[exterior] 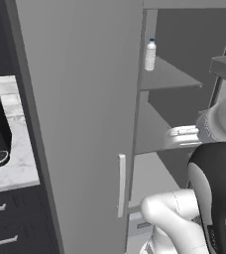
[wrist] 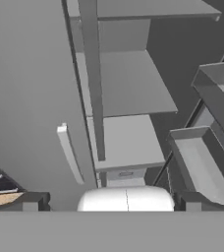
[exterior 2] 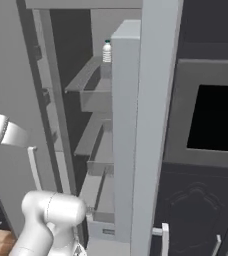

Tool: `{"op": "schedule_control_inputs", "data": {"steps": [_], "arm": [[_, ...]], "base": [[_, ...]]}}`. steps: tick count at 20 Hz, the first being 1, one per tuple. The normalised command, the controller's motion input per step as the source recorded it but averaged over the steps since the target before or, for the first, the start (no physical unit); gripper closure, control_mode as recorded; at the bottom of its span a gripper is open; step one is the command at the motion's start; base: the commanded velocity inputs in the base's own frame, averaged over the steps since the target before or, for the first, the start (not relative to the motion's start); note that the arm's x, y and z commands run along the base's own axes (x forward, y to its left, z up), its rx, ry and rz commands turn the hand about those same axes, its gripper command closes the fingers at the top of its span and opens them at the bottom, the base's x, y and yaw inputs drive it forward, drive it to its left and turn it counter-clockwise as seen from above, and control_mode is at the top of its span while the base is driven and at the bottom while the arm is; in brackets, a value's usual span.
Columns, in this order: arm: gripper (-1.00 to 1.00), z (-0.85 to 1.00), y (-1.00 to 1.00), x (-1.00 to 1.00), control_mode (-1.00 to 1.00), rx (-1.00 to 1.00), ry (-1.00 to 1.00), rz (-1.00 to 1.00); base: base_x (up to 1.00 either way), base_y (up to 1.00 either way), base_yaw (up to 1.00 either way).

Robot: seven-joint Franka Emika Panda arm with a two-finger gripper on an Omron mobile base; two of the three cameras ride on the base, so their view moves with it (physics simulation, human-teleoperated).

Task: Take the bottled waters from the counter and place them in the freezer to freeze. Close the freezer door after placing the bottles.

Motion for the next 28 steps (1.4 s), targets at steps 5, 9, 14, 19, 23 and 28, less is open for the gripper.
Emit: {"op": "schedule_control_inputs", "data": {"steps": [5, 9, 14, 19, 23, 28], "arm": [[-1.0, 0.0, 0.0, 0.0, 1.0, 0.0, 0.0, 0.0], [-1.0, 0.0, 0.0, 0.0, 1.0, 0.0, 0.0, 0.0], [-1.0, 0.0, 0.0, 0.0, 1.0, 0.0, 0.0, 0.0], [-1.0, 0.0, 0.0, 0.0, 1.0, 0.0, 0.0, 0.0], [-1.0, 0.0, 0.0, 0.0, 1.0, 0.0, 0.0, 0.0], [-1.0, 0.0, 0.0, 0.0, 1.0, 0.0, 0.0, 0.0]], "base": [[-0.35, 0.64, 0.0], [-0.08, 0.87, 0.0], [0.0, 0.92, 0.0], [0.01, 1.0, 0.01], [0.16, 0.97, 0.02], [0.57, 0.59, 0.08]]}}
